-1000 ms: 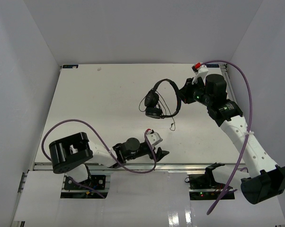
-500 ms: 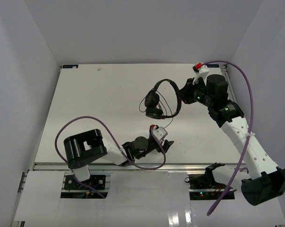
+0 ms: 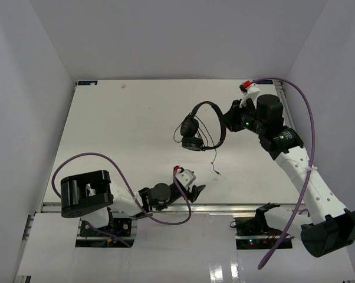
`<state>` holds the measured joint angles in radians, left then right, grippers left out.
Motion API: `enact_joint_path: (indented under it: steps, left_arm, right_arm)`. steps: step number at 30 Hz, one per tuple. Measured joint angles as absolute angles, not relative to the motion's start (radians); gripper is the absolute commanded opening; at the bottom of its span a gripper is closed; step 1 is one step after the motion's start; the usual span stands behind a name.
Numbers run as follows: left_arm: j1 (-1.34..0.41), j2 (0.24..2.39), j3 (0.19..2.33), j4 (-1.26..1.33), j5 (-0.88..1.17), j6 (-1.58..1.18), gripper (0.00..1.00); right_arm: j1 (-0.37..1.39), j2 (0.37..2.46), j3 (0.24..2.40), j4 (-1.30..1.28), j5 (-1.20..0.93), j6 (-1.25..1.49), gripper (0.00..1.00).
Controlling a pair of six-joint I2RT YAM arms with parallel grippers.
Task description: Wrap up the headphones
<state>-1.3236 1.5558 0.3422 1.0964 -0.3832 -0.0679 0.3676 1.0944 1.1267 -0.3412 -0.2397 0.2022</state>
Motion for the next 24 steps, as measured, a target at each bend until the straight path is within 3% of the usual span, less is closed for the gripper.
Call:
enact_joint_path:
  steps: [4, 10, 13, 19, 24]
  left_arm:
    - [-1.327, 1.571, 0.378, 1.1, -0.409, -0.045, 0.84]
    - [-1.327, 1.717, 0.544, 1.104, -0.399, 0.035, 0.79]
    - [-1.328, 1.777, 0.625, 1.093, -0.396, 0.054, 0.63]
    - [-1.327, 1.814, 0.664, 1.065, -0.405, 0.074, 0.01]
    - [-1.327, 1.813, 0.662, 1.052, -0.408, 0.07, 0.0]
  right_arm:
    - [0.368, 1.094, 1.127, -0.341, -0.246, 0.203, 0.08]
    - [0.368, 1.083, 1.12, -0.342, -0.256, 0.207, 0.08]
    - [0.368, 1.072, 1.114, -0.343, -0.259, 0.208, 0.08]
    - [0.366, 1.055, 1.114, -0.342, -0.267, 0.21, 0.08]
    - [0.366, 1.051, 1.114, -0.342, -0.273, 0.21, 0.08]
